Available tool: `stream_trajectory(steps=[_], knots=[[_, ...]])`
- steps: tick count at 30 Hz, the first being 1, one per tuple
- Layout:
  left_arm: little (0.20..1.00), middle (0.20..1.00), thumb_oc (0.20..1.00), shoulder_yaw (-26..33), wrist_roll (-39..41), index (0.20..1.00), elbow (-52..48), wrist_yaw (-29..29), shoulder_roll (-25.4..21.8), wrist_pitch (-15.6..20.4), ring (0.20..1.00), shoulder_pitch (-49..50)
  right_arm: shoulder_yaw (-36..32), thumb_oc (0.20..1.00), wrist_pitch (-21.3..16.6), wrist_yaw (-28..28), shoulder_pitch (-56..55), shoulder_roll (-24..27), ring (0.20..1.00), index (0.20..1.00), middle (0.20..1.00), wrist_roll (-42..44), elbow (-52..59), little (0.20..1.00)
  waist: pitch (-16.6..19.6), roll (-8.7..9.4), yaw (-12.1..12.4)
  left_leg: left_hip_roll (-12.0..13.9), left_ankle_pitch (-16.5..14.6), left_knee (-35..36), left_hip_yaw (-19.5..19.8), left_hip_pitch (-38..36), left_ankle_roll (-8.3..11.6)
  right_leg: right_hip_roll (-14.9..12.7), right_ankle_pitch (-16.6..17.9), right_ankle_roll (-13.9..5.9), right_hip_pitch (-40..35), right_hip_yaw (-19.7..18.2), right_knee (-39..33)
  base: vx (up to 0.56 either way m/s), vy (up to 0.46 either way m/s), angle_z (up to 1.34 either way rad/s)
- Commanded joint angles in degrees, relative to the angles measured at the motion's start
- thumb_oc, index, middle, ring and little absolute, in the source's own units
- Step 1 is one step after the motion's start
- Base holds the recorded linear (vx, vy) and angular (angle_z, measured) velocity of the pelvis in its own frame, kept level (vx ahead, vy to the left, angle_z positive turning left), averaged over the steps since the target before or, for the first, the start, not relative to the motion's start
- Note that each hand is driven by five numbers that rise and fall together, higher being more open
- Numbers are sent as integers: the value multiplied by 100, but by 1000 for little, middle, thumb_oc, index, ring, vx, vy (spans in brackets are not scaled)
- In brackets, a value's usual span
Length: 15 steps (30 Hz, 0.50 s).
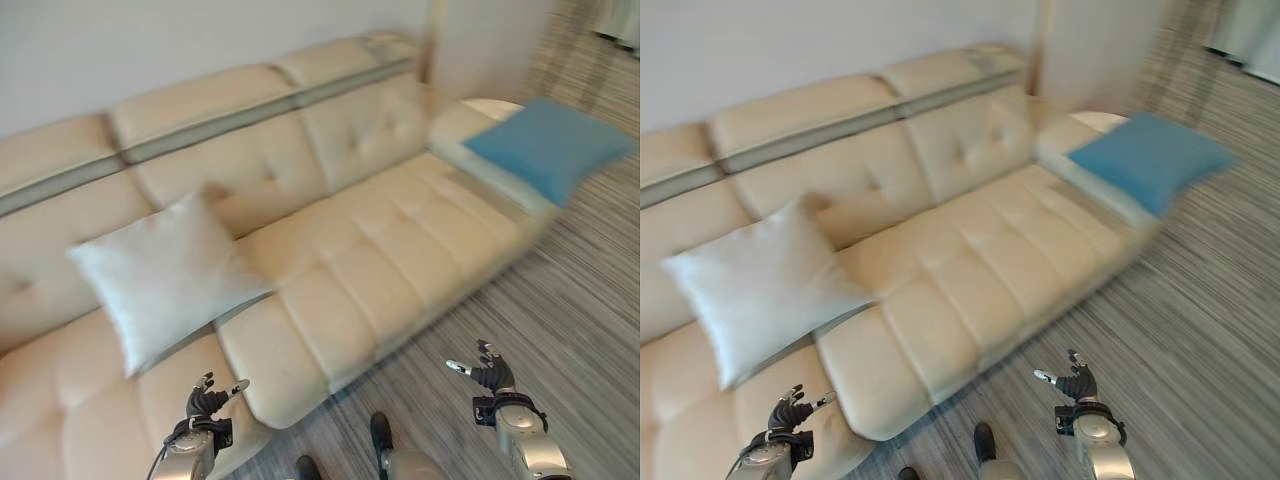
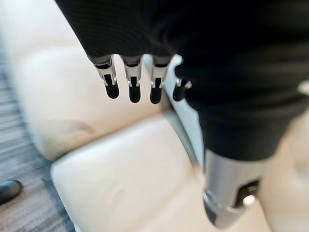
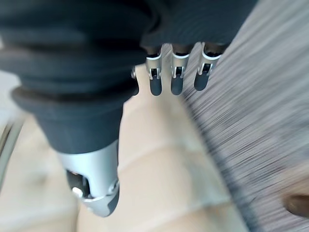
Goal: Pick up all the scattered cushions and arrange them neatly on the sofa.
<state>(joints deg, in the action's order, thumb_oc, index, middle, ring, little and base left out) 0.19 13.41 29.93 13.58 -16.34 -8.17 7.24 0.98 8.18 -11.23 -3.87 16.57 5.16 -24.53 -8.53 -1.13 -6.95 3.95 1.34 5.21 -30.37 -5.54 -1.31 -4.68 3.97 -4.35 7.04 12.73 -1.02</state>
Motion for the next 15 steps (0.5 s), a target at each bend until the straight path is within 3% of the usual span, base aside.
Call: stream_trajectory(steps=[1, 4, 6, 9, 10, 11, 13, 15], knots=[[1000, 1000, 1000, 164, -359, 1000, -96, 3, -159, 148, 1000, -210, -293, 1000, -178, -69, 81, 268, 1000, 1000, 1000, 18, 187, 1000, -178, -126, 39, -277, -740, -21, 244, -207, 162, -275, -515, -339, -158, 965, 678, 44, -83, -220], [1000, 1000, 1000, 177, -451, 1000, -185, -37, -187, 155, 1000, -240, -344, 1000, -171, -96, 171, 357, 1000, 1000, 1000, -26, 150, 1000, -174, -108, 105, -262, -778, -21, -263, -367, 174, -438, -253, -408, -128, 1929, 421, 111, -127, -157], [1000, 1000, 1000, 135, -469, 1000, -247, -34, -191, 142, 1000, -302, -364, 1000, -142, -102, 178, 362, 1000, 1000, 1000, -49, 119, 1000, -155, -107, 105, -221, -791, -21, -409, -423, 190, -531, -163, -461, -97, 2179, 292, 132, -146, -116], [1000, 1000, 1000, 54, -492, 1000, -124, -13, -125, 140, 1000, -437, -448, 1000, -145, -127, 8, 272, 1000, 1000, 1000, 57, 68, 1000, -43, -104, 23, -173, -798, -21, -478, -593, 272, -423, -218, -430, -199, 2029, 178, 317, -309, -59], [1000, 1000, 1000, -11, -412, 1000, -62, -22, -69, 158, 1000, -508, -459, 1000, -183, -147, -56, 287, 1000, 1000, 1000, 135, 31, 1000, -8, -126, -46, 28, -817, -441, -564, -639, 400, -329, -455, -301, -341, 1989, 167, 413, -399, -8], [1000, 1000, 1000, -13, -410, 1000, -55, -21, -69, 163, 1000, -511, -459, 1000, -185, -148, -56, 287, 1000, 1000, 1000, 137, 30, 1000, -10, -123, -37, 51, -836, -488, -575, -626, 414, -316, -461, -285, -345, 1985, 158, 354, -383, -7], [1000, 1000, 1000, -60, -340, 1000, -10, -23, -54, 171, 1000, -545, -394, 1000, -214, -166, -77, 341, 1000, 1000, 1000, 165, -48, 1000, -5, -88, -22, 552, -475, -1605, -643, -419, 697, -102, -708, -65, -608, 1898, 35, 320, -412, -41], [1000, 1000, 1000, -145, -186, 1000, -103, -19, -43, 225, 1000, -530, -270, 1000, -216, -166, -33, 464, 1000, 1000, 1000, 163, -39, 1000, -124, -82, 127, 730, -137, -2529, -76, -114, 784, 125, -877, 140, -883, 1660, -155, 342, -379, -67]])
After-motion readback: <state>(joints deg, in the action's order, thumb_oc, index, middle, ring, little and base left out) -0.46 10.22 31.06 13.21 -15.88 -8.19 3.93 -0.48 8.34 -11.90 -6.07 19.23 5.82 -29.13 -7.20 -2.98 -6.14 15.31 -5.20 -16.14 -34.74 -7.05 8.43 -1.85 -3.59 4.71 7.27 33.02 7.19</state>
